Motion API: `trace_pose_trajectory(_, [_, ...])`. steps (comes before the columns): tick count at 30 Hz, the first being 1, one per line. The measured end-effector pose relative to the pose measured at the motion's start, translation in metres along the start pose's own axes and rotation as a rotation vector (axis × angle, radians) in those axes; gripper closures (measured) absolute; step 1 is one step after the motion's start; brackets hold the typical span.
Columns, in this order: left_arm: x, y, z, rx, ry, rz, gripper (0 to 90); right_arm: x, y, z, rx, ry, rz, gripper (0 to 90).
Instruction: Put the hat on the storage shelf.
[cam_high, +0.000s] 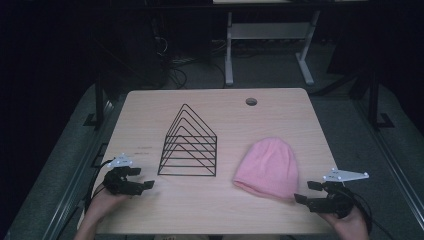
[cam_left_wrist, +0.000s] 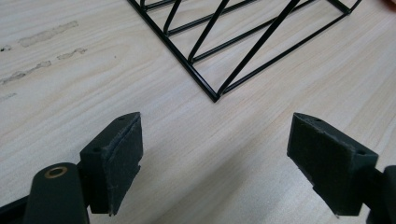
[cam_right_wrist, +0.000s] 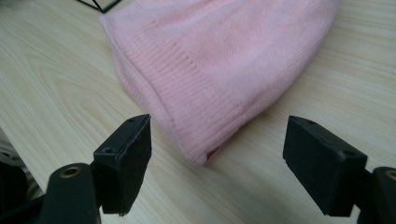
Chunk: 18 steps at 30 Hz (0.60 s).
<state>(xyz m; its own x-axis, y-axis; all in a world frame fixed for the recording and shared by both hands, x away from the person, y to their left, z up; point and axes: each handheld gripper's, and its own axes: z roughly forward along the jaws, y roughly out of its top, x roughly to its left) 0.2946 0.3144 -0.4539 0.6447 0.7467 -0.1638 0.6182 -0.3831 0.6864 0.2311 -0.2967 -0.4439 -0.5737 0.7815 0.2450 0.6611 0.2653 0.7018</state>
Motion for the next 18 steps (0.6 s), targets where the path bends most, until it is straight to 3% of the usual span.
trace_pose_trajectory(5, [0.0, 0.0, 0.0, 0.006, 0.002, 0.003, 18.4, 0.003, 0.012, 0.0, -0.003, 0.006, -0.032, 22.2])
trace_pose_trajectory(18, [-0.001, -0.001, 0.002, 0.001, -0.004, -0.002, 18.4, 0.005, 0.041, 0.004, -0.007, 0.036, -0.061, 21.6])
